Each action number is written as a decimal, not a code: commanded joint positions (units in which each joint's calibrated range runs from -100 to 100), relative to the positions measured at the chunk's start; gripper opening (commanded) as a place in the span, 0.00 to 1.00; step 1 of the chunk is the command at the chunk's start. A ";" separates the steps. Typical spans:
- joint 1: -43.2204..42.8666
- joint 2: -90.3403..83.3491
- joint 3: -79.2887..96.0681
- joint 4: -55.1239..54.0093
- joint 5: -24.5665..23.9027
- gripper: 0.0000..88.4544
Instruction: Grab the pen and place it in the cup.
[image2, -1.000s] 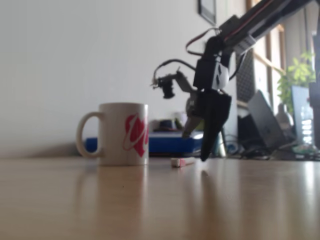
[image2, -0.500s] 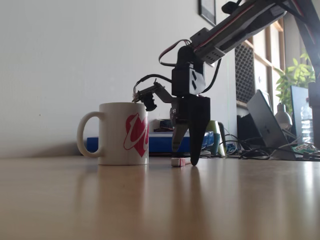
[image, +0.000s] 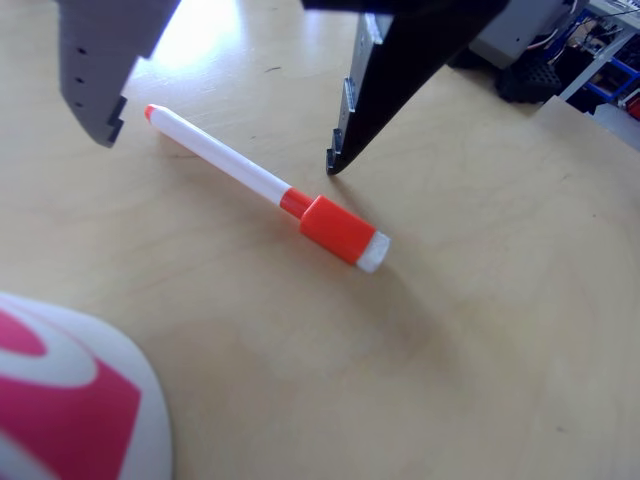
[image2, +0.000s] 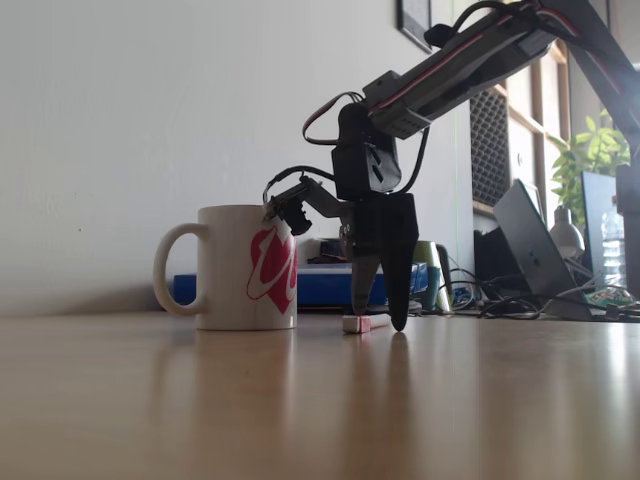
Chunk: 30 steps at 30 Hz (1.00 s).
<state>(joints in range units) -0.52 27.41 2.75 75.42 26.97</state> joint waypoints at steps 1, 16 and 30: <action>1.39 0.14 -0.98 0.23 -0.32 0.47; 1.39 -0.11 -0.62 -0.54 -0.85 0.22; 0.89 0.14 -0.62 -0.54 -0.74 0.12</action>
<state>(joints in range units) 0.00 27.49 1.77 75.42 26.48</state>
